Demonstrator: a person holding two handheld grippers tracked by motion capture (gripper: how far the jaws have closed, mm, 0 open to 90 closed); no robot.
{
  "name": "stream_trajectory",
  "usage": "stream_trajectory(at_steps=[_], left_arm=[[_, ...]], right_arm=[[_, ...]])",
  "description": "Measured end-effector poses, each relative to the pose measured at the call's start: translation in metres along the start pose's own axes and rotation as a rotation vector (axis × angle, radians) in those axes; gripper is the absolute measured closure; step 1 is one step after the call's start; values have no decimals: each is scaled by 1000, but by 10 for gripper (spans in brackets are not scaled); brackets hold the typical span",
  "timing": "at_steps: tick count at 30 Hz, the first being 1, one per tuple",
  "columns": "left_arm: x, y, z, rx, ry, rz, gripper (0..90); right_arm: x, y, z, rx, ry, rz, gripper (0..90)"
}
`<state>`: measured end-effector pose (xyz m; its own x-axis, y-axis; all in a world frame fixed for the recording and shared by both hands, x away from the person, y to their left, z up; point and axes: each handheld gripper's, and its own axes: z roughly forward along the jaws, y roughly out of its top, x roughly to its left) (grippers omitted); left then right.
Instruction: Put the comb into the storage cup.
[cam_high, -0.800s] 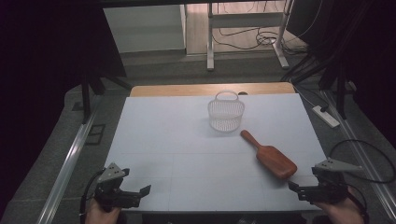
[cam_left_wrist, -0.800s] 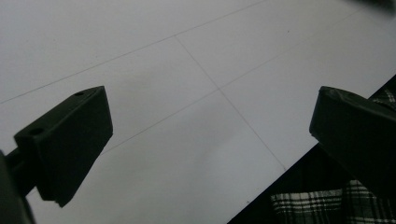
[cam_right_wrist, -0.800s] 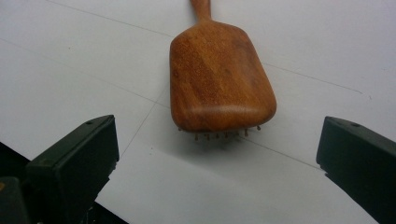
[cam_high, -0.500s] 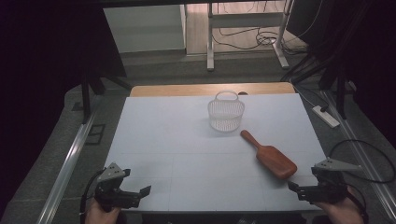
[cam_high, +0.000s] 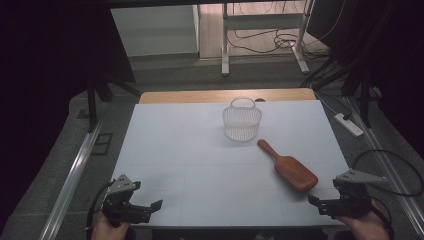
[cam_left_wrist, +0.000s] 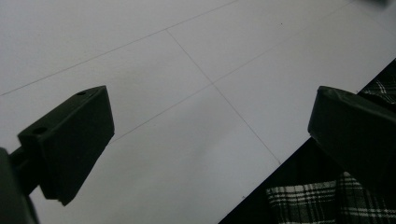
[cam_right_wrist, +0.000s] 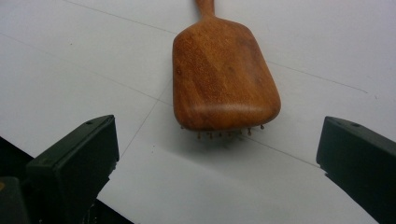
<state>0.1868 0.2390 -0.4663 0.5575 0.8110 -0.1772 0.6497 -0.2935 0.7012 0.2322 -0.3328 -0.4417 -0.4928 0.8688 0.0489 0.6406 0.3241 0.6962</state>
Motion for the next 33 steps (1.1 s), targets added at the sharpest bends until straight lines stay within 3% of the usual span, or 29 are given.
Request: stream_trajectory(at_steps=[16, 22, 33], left_arm=[[0, 0, 1, 10, 2, -1, 17], [0, 0, 0, 8, 0, 1, 18], [0, 0, 0, 7, 0, 5, 19]], right_arm=[[0, 1, 1, 13, 10, -5, 0], [0, 4, 3, 34, 31, -9, 0], [0, 9, 5, 18, 63, -15, 0]])
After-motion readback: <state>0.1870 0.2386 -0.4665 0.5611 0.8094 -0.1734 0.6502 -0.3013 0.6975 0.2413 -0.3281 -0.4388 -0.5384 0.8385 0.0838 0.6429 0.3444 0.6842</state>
